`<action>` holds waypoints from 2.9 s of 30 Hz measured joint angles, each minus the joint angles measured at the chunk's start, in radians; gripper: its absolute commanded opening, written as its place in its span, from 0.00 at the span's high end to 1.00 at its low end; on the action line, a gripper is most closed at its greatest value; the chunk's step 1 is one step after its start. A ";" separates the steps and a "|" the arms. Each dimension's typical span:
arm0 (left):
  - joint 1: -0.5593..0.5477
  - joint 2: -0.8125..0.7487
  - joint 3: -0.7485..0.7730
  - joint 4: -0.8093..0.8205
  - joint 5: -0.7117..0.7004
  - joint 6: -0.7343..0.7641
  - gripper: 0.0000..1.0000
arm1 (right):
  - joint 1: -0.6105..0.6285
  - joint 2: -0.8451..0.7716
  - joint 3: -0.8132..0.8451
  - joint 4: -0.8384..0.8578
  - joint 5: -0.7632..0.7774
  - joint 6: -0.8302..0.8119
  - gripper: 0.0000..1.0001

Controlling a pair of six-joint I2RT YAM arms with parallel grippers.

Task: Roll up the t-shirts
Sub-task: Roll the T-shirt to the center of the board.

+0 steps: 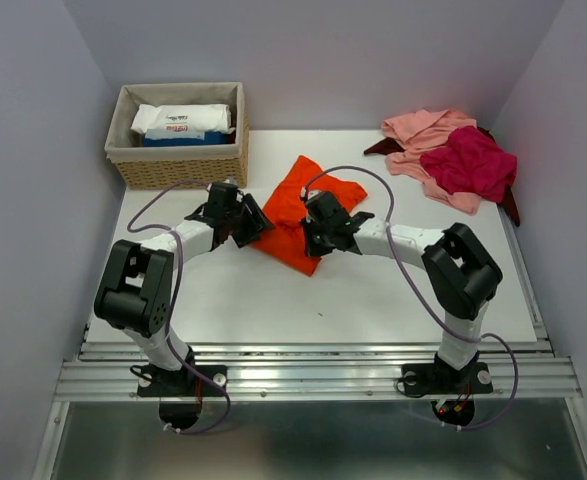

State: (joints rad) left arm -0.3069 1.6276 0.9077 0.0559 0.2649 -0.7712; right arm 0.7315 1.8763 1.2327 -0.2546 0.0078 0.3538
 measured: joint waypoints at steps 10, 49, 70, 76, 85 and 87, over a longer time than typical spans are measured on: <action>-0.001 0.070 0.000 0.014 -0.021 0.000 0.35 | 0.000 -0.066 -0.029 -0.002 0.009 0.005 0.94; 0.066 -0.255 -0.269 -0.169 -0.163 -0.060 0.27 | 0.180 -0.055 -0.089 0.016 0.087 0.296 0.89; 0.066 -0.123 -0.279 0.077 -0.124 -0.137 1.00 | 0.304 -0.126 -0.022 -0.064 0.299 0.082 0.33; 0.066 -0.135 -0.279 0.054 -0.128 -0.136 1.00 | 0.453 -0.083 0.003 -0.062 0.481 -0.069 0.31; 0.066 -0.140 -0.278 0.040 -0.130 -0.135 1.00 | 0.547 0.087 0.035 -0.021 0.623 -0.200 0.34; 0.066 -0.140 -0.278 0.039 -0.130 -0.135 1.00 | 0.552 0.113 0.050 -0.002 0.670 -0.222 0.44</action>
State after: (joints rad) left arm -0.2409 1.4879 0.6300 0.0944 0.1345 -0.9062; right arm 1.2839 1.9892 1.2827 -0.2562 0.6777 0.1314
